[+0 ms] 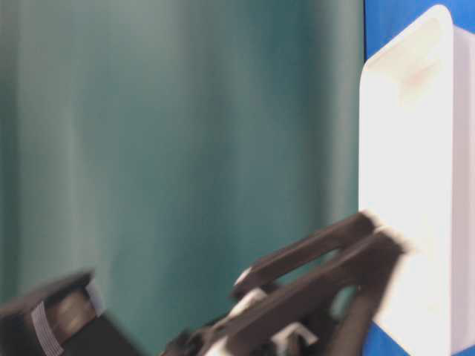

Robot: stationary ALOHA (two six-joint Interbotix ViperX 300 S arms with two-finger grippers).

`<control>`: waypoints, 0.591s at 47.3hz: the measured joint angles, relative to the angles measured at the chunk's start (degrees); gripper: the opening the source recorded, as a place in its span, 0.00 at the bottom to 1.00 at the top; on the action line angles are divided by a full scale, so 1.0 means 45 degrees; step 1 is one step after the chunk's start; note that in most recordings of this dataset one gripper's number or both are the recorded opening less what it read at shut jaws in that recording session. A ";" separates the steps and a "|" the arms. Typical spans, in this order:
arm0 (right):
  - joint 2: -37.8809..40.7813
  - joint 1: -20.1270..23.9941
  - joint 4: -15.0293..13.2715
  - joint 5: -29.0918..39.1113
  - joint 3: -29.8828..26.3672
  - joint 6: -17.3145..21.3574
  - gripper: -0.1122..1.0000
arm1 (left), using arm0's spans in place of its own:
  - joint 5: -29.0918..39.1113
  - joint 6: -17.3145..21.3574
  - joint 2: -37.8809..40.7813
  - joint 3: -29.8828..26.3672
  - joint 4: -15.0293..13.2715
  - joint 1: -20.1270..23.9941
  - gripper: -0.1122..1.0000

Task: Place one roll of tape in the white case with the left arm.
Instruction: 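Move the open left gripper toward the orange tape roll, then close the left gripper on the orange tape roll's rim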

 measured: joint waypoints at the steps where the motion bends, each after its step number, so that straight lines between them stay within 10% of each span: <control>1: 0.0020 -0.0020 0.0000 0.0000 0.0000 -0.0020 0.00 | 0.0215 0.0000 0.0176 -0.0156 0.0000 0.0000 0.92; 28: 0.0469 -0.0137 0.0000 0.0000 0.0098 0.0020 0.00 | 0.2324 0.0176 0.4277 -0.2520 0.0156 0.0000 0.92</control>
